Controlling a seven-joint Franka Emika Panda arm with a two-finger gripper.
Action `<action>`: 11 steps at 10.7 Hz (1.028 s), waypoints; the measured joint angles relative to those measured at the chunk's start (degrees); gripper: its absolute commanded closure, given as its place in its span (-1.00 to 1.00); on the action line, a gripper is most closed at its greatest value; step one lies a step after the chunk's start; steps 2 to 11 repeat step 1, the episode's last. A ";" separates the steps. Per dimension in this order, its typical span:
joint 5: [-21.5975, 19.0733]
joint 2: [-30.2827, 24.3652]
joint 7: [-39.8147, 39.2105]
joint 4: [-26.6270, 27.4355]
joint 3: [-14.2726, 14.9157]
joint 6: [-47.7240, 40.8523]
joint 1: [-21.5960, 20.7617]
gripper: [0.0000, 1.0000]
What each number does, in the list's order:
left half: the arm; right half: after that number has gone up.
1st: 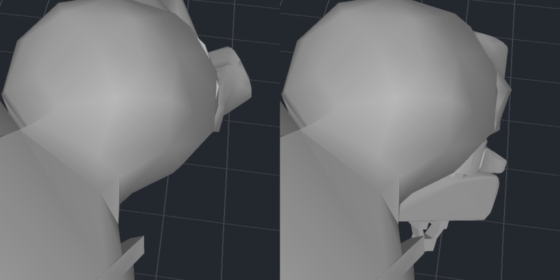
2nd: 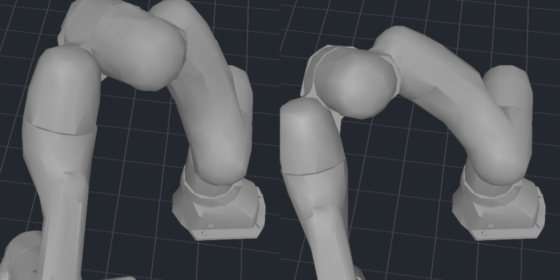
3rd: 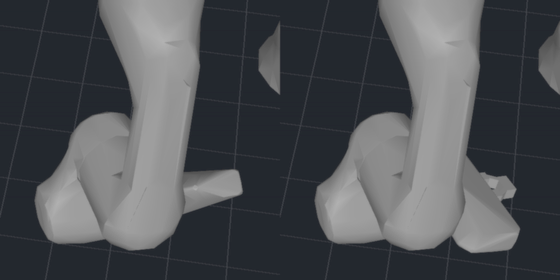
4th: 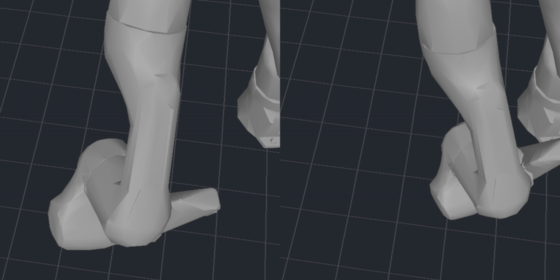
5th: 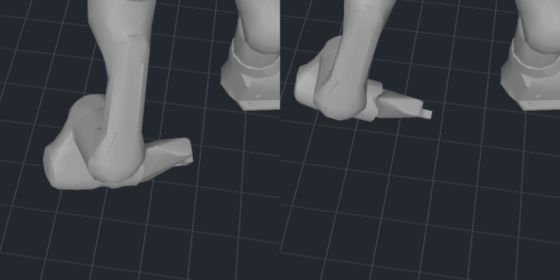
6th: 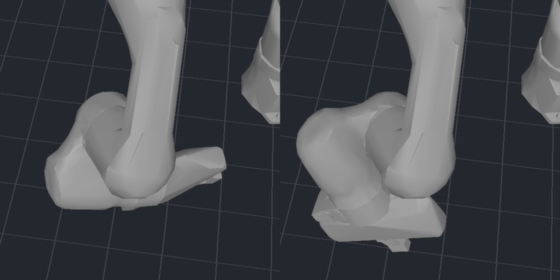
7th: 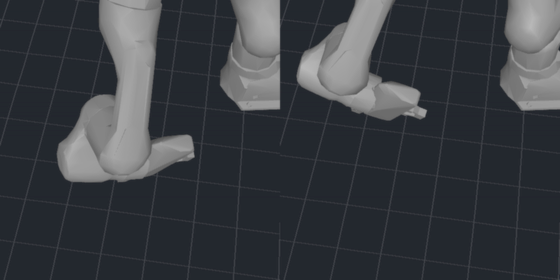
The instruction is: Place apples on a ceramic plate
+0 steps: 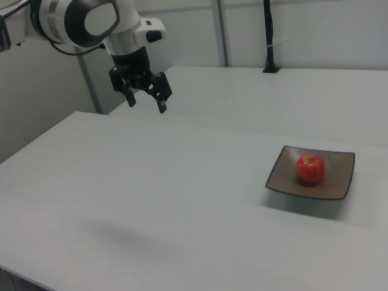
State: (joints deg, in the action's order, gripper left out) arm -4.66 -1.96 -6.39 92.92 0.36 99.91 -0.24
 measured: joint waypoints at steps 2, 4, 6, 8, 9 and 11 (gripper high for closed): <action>0.00 0.00 -0.43 0.05 0.26 0.00 0.02 -1.00; 0.00 0.00 -0.43 0.05 0.26 0.00 0.02 -1.00; 0.00 0.00 -0.43 0.05 0.26 0.00 0.02 -1.00; 0.00 0.00 -0.43 0.05 0.26 0.00 0.02 -1.00; 0.00 0.00 -0.43 0.05 0.26 0.00 0.02 -1.00; 0.00 0.00 -0.43 0.05 0.26 0.00 0.02 -1.00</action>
